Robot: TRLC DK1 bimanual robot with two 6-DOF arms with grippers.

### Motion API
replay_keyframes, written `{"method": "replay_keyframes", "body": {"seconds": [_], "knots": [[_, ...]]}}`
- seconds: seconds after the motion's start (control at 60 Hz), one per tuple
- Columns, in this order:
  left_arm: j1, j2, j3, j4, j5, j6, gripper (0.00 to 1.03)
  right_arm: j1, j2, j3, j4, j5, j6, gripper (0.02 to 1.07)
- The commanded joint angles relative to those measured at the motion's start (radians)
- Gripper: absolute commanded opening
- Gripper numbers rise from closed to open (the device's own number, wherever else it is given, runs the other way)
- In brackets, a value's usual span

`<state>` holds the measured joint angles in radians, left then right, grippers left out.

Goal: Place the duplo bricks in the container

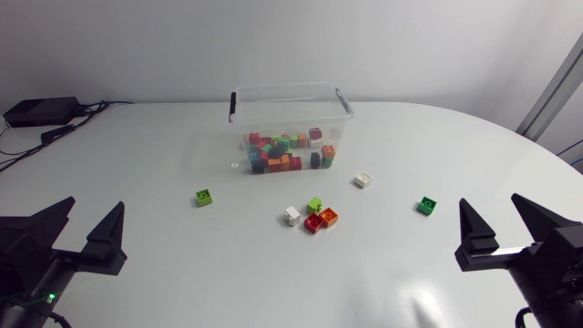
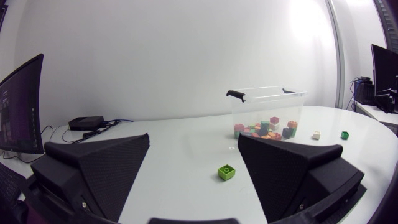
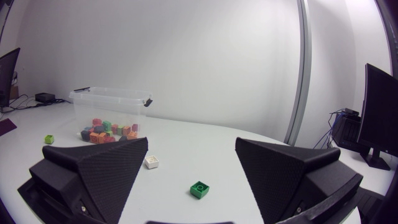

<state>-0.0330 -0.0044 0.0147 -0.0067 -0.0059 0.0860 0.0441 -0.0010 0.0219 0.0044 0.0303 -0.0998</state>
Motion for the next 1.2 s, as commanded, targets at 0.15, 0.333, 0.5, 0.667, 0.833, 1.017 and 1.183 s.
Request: {"method": "replay_keyframes", "body": {"seconds": [0.15,0.333,0.5,0.667,0.833,1.017,1.183], "knots": [[0.008,-0.009,-0.013,-0.001,-0.005,-0.008,0.99,0.005,-0.005,-0.025,0.002,0.002,0.023,1.03],[0.010,-0.011,0.021,-0.013,-0.005,-0.014,0.99,0.031,-0.007,-0.011,0.005,0.000,0.023,1.03],[0.008,0.015,0.159,-0.121,-0.005,-0.014,0.99,0.050,0.012,0.110,-0.063,0.008,0.022,1.03],[-0.007,0.227,0.332,-0.180,-0.003,-0.014,0.99,0.050,0.136,0.224,-0.078,0.010,0.022,1.03],[-0.051,0.518,0.473,-0.196,-0.002,-0.015,0.96,0.036,0.326,0.335,-0.080,0.014,0.023,1.03],[-0.056,0.843,0.620,-0.239,-0.002,-0.020,0.96,0.005,0.493,0.429,-0.092,0.014,0.023,1.03],[-0.054,1.087,0.726,-0.274,0.026,0.004,0.96,-0.061,0.682,0.556,-0.219,0.010,0.029,1.02]]}}
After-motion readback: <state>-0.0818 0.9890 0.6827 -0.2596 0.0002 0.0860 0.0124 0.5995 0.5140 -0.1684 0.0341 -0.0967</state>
